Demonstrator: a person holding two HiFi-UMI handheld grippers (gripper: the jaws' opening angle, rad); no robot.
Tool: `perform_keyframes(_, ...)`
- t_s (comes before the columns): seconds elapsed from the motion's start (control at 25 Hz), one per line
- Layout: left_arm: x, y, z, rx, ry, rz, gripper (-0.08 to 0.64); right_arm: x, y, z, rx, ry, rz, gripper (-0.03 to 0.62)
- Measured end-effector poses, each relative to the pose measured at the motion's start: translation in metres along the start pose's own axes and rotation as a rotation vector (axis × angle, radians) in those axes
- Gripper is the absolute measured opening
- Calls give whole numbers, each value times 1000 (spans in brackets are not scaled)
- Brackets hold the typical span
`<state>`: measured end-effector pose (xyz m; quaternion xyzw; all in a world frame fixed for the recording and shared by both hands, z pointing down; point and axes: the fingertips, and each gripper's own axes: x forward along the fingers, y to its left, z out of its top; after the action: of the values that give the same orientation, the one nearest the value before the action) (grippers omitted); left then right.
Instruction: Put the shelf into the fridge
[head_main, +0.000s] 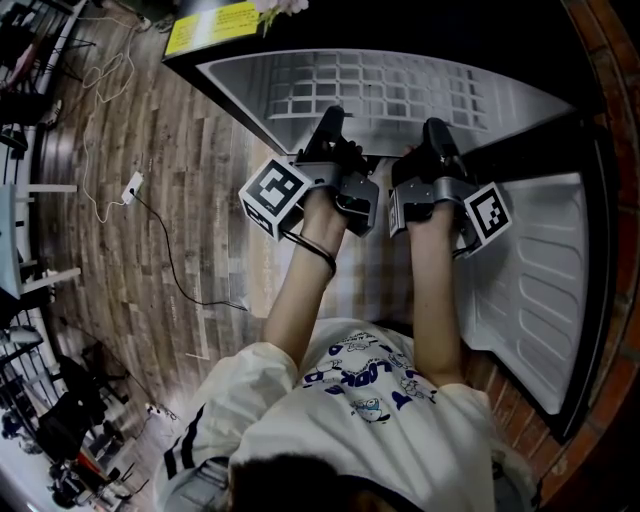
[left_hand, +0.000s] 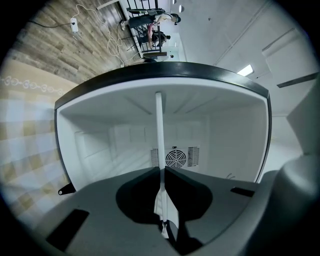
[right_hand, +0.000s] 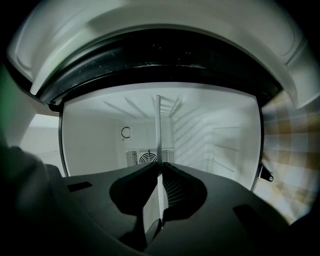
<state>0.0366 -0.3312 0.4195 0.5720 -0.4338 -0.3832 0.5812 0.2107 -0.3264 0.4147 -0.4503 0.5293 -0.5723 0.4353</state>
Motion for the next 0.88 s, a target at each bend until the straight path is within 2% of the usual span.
perform_keyframes(0.88, 6, 10, 1, 18, -14, -14, 38, 6, -11, 2, 6, -3, 23, 51)
